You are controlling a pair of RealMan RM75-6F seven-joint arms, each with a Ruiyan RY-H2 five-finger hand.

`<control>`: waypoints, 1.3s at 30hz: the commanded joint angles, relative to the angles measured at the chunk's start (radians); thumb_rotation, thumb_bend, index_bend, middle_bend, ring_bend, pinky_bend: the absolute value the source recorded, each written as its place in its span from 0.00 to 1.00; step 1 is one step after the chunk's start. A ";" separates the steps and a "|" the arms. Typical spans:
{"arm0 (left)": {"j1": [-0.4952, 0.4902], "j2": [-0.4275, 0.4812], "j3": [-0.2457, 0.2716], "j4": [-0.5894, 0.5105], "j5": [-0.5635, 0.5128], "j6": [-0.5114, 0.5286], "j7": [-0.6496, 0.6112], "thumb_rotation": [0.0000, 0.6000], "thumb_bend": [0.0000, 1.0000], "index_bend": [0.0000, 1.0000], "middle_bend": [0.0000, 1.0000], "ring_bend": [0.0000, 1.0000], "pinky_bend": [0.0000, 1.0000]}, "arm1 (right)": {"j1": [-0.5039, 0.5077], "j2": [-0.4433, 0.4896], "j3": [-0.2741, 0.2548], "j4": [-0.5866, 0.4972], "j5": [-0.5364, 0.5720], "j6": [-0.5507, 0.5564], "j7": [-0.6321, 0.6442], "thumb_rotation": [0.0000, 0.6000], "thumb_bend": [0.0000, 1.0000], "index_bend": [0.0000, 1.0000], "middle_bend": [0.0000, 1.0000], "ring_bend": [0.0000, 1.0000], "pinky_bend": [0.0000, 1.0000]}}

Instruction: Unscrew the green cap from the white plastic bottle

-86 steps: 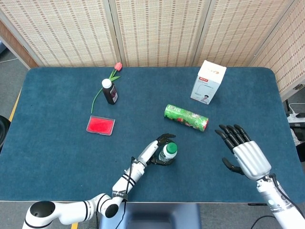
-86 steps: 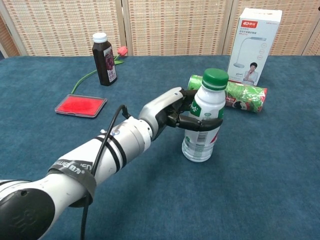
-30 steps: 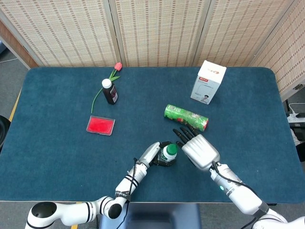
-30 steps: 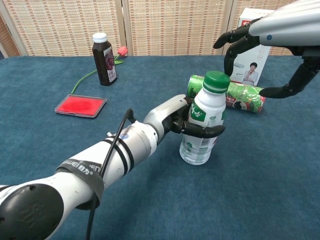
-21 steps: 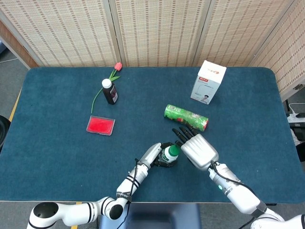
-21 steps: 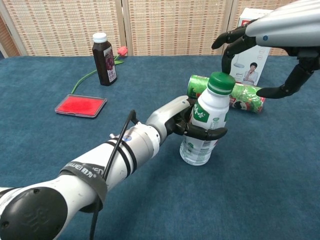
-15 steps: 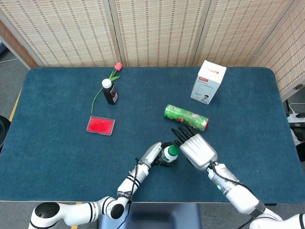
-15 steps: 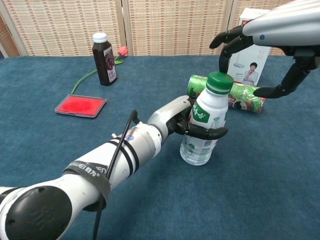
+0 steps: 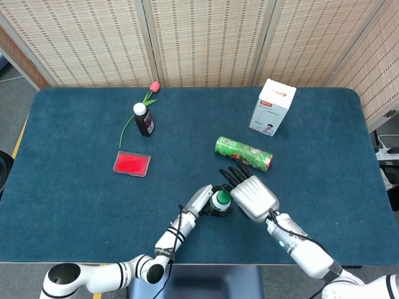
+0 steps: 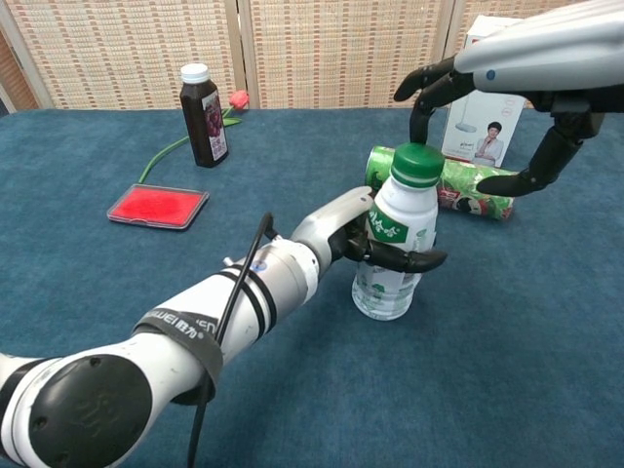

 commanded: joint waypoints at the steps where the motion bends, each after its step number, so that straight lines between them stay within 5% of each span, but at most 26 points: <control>1: -0.005 -0.002 -0.001 0.006 0.000 -0.002 0.005 1.00 0.74 0.74 0.80 0.47 0.40 | 0.010 0.000 -0.002 -0.005 0.006 -0.003 0.007 1.00 0.27 0.28 0.00 0.00 0.00; 13: -0.017 -0.012 -0.006 0.026 0.000 -0.011 0.002 1.00 0.83 0.75 0.88 0.52 0.45 | 0.033 0.021 -0.022 -0.031 -0.006 -0.001 0.038 1.00 0.27 0.28 0.00 0.00 0.00; 25: -0.015 -0.014 -0.008 0.042 -0.019 -0.027 0.001 1.00 0.81 0.75 0.88 0.52 0.44 | -0.036 0.026 -0.011 0.047 -0.177 0.046 0.191 1.00 0.27 0.15 0.00 0.00 0.00; 39: -0.015 -0.022 -0.010 0.050 -0.025 -0.025 0.010 1.00 0.79 0.75 0.87 0.52 0.43 | -0.025 -0.003 -0.031 0.075 -0.133 0.030 0.126 1.00 0.27 0.19 0.00 0.00 0.00</control>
